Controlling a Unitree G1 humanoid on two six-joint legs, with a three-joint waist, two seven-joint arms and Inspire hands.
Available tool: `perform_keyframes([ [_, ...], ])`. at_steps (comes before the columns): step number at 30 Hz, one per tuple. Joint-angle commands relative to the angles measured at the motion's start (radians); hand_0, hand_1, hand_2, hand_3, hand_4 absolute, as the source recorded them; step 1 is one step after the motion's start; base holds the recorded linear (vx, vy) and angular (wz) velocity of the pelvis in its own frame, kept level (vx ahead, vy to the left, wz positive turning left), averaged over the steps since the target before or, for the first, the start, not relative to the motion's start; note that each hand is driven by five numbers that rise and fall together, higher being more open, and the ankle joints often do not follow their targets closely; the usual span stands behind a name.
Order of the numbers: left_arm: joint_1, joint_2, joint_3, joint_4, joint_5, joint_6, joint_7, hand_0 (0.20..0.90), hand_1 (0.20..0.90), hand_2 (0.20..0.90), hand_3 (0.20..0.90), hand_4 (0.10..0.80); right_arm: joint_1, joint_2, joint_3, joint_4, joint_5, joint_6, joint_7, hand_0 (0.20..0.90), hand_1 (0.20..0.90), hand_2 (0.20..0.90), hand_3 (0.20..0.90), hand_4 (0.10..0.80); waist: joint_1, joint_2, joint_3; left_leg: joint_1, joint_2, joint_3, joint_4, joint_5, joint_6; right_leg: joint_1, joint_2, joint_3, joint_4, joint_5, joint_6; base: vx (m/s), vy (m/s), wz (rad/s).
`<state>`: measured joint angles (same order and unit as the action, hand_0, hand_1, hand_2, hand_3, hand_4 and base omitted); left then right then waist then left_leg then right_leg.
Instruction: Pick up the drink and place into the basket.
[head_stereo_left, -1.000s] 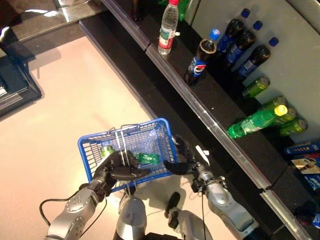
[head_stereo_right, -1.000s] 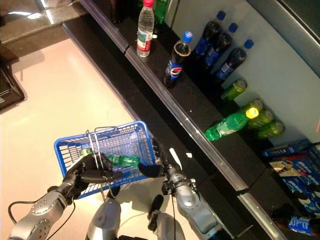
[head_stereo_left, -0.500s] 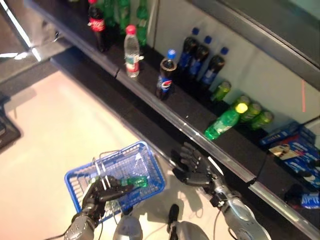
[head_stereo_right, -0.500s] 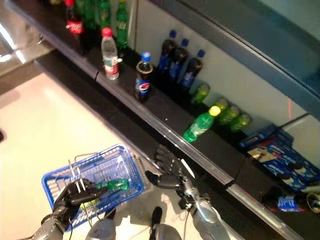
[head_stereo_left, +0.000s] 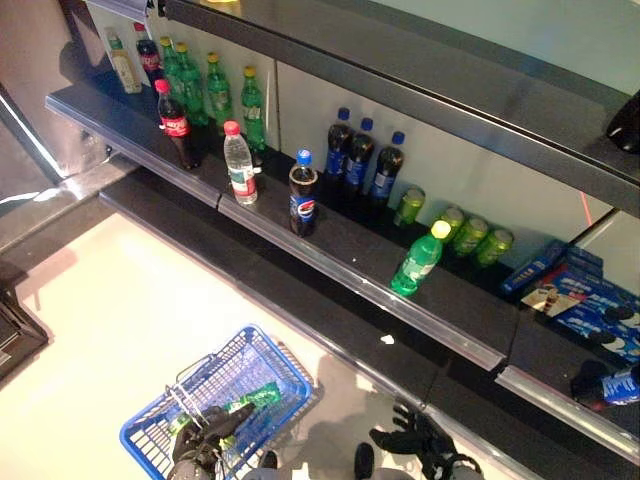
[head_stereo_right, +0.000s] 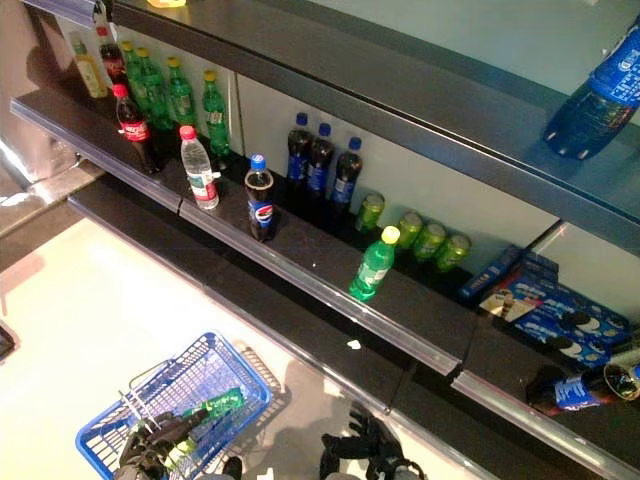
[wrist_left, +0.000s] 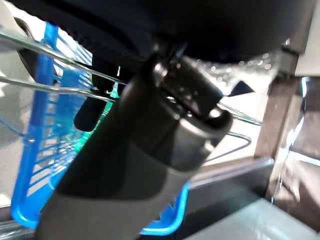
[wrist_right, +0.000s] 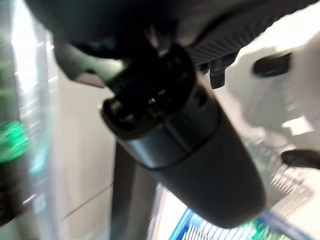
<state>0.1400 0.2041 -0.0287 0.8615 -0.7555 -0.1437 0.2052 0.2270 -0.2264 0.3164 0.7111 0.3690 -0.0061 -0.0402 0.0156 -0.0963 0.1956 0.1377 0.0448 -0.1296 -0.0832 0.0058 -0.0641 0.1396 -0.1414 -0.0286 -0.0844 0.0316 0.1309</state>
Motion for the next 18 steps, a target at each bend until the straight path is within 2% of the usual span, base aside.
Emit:
perform_keyframes([
  [1,0.005,0.014,0.017,-0.034,0.014,-0.119,0.002,0.3,0.3,0.3,0.2,0.1,-0.079,-0.019,-0.012,0.095,-0.07,-0.011,-0.054,0.9,0.9,0.9,0.9,0.8,0.034,0.023,-0.045,-0.061,0.015,0.035,0.041,0.015,0.02,-0.064,0.015,0.048,0.077,0.023,-0.011,-0.012,-0.075,0.52],
  [4,0.007,0.004,0.029,0.01,-0.026,-0.138,-0.016,0.3,0.3,0.3,0.2,0.1,-0.096,-0.017,-0.017,0.194,-0.095,-0.007,-0.043,0.9,0.9,0.9,0.9,0.8,0.052,0.034,-0.034,-0.074,0.027,0.028,0.038,0.031,0.008,-0.06,0.023,0.03,0.06,0.024,-0.02,-0.036,-0.003,0.25],
  [6,0.0,-0.01,0.038,0.029,-0.057,-0.125,-0.015,0.3,0.3,0.3,0.2,0.1,-0.105,-0.014,-0.027,0.241,-0.091,0.003,-0.052,0.9,0.9,0.9,0.9,0.8,0.059,0.039,-0.026,-0.092,0.033,0.048,0.051,0.035,0.0,-0.06,0.019,0.001,0.055,0.024,-0.022,-0.067,0.087,0.21],
  [7,-0.013,-0.016,0.035,0.055,-0.048,-0.12,-0.02,0.3,0.3,0.3,0.2,0.1,-0.11,-0.011,-0.04,0.282,-0.075,-0.009,-0.064,0.9,0.9,0.9,0.9,0.8,0.053,0.04,-0.023,-0.11,0.038,0.097,0.08,0.033,-0.007,-0.063,0.011,-0.032,0.063,0.022,-0.025,-0.065,0.177,0.35],
  [10,-0.046,-0.025,0.009,0.096,-0.038,-0.094,-0.005,0.3,0.3,0.3,0.2,0.1,-0.111,-0.011,-0.073,0.332,-0.032,-0.011,-0.078,0.9,0.9,0.9,0.9,0.8,0.027,0.039,-0.019,-0.129,0.041,0.188,0.142,0.02,-0.011,-0.068,-0.011,-0.091,0.094,0.014,-0.026,-0.012,0.272,0.79],
  [12,-0.061,-0.028,0.006,0.125,-0.038,-0.08,0.002,0.3,0.3,0.3,0.2,0.1,-0.112,-0.007,-0.095,0.363,-0.007,-0.021,-0.083,0.9,0.9,0.9,0.9,0.8,0.015,0.037,-0.021,-0.125,0.026,0.221,0.157,0.001,0.002,-0.07,-0.03,-0.099,0.107,0.014,-0.019,0.085,0.356,0.8],
  [13,-0.067,-0.032,0.02,0.167,-0.05,-0.075,-0.005,0.3,0.3,0.3,0.2,0.1,-0.118,-0.003,-0.118,0.398,0.0,-0.025,-0.08,0.9,0.9,0.9,0.9,0.8,0.009,0.034,-0.024,-0.116,-0.003,0.222,0.169,-0.023,0.023,-0.072,-0.055,-0.085,0.125,0.018,-0.005,0.155,0.378,0.73],
  [14,-0.068,-0.033,0.027,0.184,-0.052,-0.076,-0.013,0.3,0.3,0.3,0.2,0.1,-0.122,0.0,-0.126,0.412,-0.006,-0.028,-0.08,0.9,0.9,0.9,0.9,0.8,0.009,0.034,-0.025,-0.11,-0.012,0.221,0.171,-0.032,0.034,-0.074,-0.067,-0.077,0.138,0.016,0.003,0.217,0.513,0.54],
  [15,-0.067,-0.027,0.034,0.218,-0.044,-0.087,-0.029,0.3,0.3,0.3,0.2,0.1,-0.13,0.006,-0.143,0.442,-0.015,-0.027,-0.087,0.9,0.9,0.9,0.9,0.8,0.006,0.033,-0.027,-0.091,-0.037,0.219,0.16,-0.046,0.064,-0.093,-0.102,-0.063,0.21,0.04,0.023,0.146,0.349,0.31],
  [16,-0.067,-0.025,0.034,0.224,-0.036,-0.091,-0.035,0.3,0.3,0.3,0.2,0.1,-0.131,0.007,-0.145,0.447,-0.01,-0.025,-0.088,0.9,0.9,0.9,0.9,0.8,0.006,0.032,-0.026,-0.086,-0.042,0.219,0.156,-0.047,0.07,-0.1,-0.109,-0.061,0.227,0.047,0.027,0.147,0.386,0.17],
  [18,-0.065,-0.015,0.018,0.239,-0.016,-0.107,-0.048,0.3,0.3,0.3,0.2,0.1,-0.135,0.014,-0.164,0.464,0.022,-0.031,-0.093,0.9,0.9,0.9,0.9,0.8,0.001,0.041,-0.023,-0.066,-0.06,0.226,0.136,-0.047,0.093,-0.147,-0.142,-0.052,0.355,0.108,0.036,0.101,0.356,0.3],
])
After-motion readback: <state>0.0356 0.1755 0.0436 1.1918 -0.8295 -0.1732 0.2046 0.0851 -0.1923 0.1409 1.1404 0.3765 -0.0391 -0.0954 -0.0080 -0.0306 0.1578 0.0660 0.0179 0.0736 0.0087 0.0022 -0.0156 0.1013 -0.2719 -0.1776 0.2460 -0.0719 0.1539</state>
